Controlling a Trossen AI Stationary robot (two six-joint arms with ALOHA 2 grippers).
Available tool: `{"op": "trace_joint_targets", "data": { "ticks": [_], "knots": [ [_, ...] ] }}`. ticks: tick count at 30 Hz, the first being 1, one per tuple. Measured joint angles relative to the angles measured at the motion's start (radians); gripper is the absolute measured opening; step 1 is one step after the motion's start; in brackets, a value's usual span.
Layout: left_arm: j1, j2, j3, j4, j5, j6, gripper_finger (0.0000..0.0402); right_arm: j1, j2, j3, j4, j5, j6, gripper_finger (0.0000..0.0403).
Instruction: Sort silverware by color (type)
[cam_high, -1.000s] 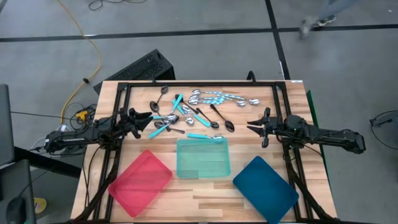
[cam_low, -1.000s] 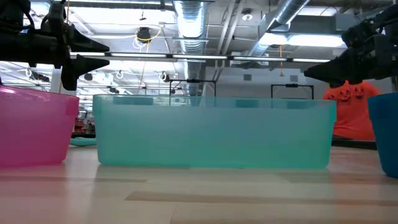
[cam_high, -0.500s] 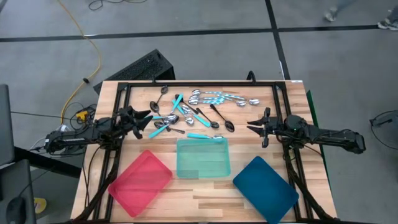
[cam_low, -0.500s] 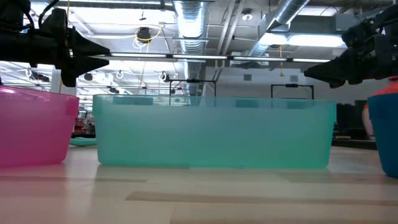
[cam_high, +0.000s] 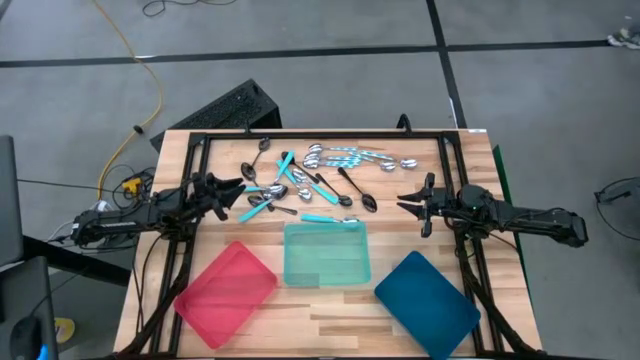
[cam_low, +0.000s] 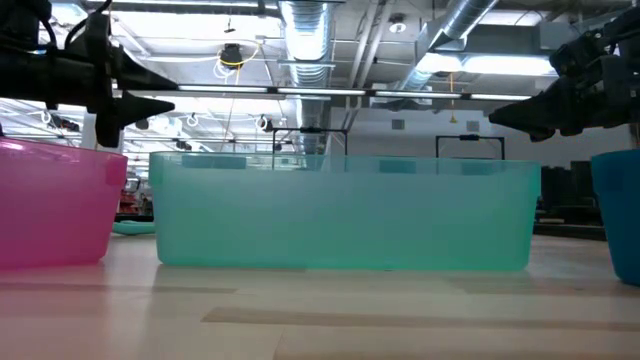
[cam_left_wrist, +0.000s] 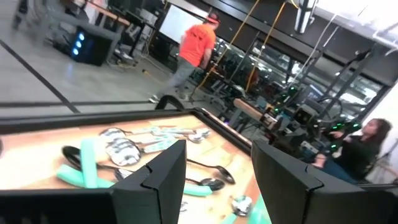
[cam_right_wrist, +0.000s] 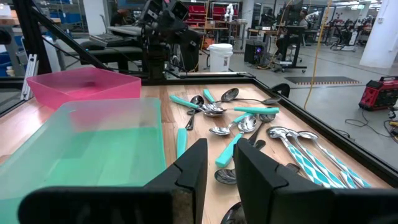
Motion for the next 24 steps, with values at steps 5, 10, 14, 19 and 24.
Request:
{"op": "trace_joint_targets", "data": {
  "ticks": [5, 10, 14, 19, 24],
  "knots": [
    [0.000, 0.000, 0.001, -0.002, -0.037, 0.019, 0.0167, 0.000, 0.000, 0.000, 0.000, 0.000, 0.000, 0.0103],
    [0.000, 0.000, 0.002, -0.003, -0.043, 0.152, 0.0167, 0.000, 0.000, 0.000, 0.000, 0.000, 0.000, 0.0103],
    [0.000, 0.000, 0.002, 0.000, -0.057, 0.207, 0.0167, 0.000, 0.000, 0.000, 0.000, 0.000, 0.000, 0.0103],
    [0.000, 0.000, 0.002, 0.000, -0.070, 0.099, 0.0167, 0.000, 0.000, 0.000, 0.000, 0.000, 0.000, 0.0103],
    [0.000, 0.000, 0.002, 0.000, -0.071, -0.047, 0.0167, 0.000, 0.000, 0.000, 0.000, 0.000, 0.000, 0.0103]
  ]
}}
